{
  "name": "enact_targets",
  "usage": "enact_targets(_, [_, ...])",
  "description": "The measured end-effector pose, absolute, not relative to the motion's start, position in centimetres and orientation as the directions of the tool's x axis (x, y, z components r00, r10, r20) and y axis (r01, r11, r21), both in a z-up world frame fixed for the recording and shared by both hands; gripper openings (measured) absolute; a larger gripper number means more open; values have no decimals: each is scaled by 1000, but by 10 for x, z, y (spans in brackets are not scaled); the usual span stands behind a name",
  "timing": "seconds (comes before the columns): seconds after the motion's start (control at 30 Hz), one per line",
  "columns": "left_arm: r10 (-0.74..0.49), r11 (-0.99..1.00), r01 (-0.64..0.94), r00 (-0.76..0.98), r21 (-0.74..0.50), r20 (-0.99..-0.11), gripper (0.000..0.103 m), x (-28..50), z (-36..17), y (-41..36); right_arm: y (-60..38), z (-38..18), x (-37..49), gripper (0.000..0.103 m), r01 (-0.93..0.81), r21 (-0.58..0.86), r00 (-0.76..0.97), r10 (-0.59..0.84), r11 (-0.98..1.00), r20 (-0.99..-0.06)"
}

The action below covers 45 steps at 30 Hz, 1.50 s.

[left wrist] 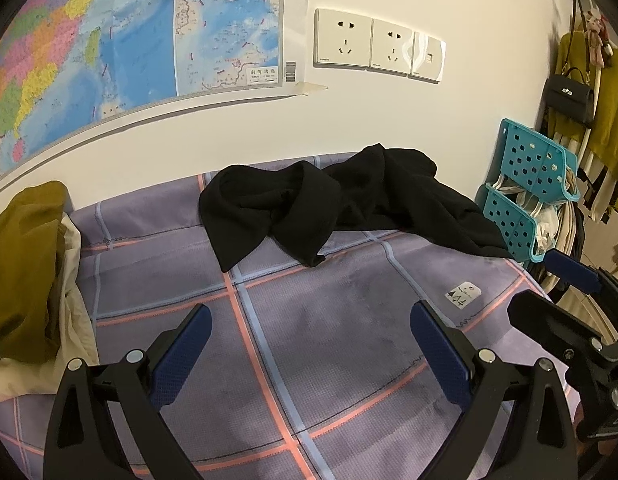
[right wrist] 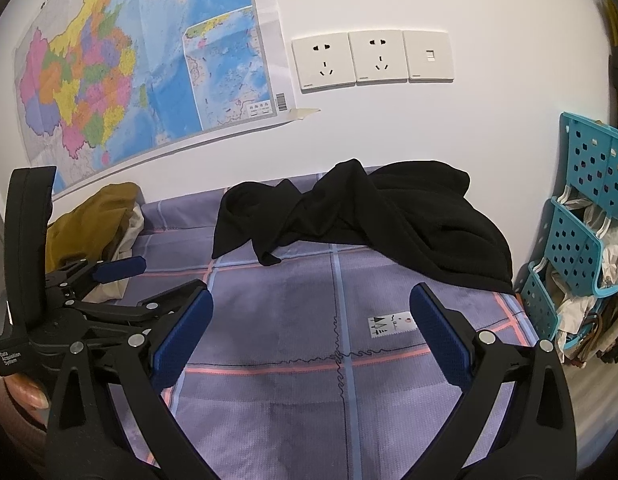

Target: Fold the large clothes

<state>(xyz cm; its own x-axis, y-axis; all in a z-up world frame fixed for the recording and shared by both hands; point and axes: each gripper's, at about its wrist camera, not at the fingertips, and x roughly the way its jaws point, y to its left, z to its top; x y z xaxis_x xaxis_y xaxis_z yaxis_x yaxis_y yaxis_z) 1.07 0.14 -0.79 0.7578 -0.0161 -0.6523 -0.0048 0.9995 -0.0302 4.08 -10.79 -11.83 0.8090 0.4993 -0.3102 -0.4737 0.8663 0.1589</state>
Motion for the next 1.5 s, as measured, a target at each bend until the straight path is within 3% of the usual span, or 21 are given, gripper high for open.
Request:
enact_targets(0.7, [18,999,-35,745,-12,-667,96,29,-10,10,-103,-115,62,97,-490,123,803,502,863,-322])
enact_targets(1.0, [128,989,-142,714,37,-688,96,72,-23,56,-58,-107,136,97,-536,-49,781,472,843,-409])
enact_targets(1.07, [150,985,-163,701,48,-697,96,81,-26,65,-42,-109,154,97,-550,-86,755,450,831,-477])
enact_targets(1.17, [171,981,-188,692,53,-702,96,90,-29,79,-19,-114,167,96,-589,-163,747,456,792,-484])
enact_targets(1.27, [183,977,-204,684,56,-706,96,94,-33,88,4,-121,173,83,-620,-255,742,449,742,-497])
enact_targets(1.3, [184,977,-206,679,56,-711,96,95,-35,91,14,-127,177,74,-634,-288,733,441,717,-517])
enact_targets(1.4, [188,975,-215,669,55,-719,96,99,-40,98,25,-134,194,71,-686,-243,673,473,686,-569])
enact_targets(1.47, [192,974,-221,663,56,-724,96,102,-44,102,23,-131,203,51,-712,-190,634,501,676,-589])
enact_targets(1.5, [191,974,-221,661,55,-726,96,102,-45,104,22,-128,205,29,-717,-175,625,511,675,-590])
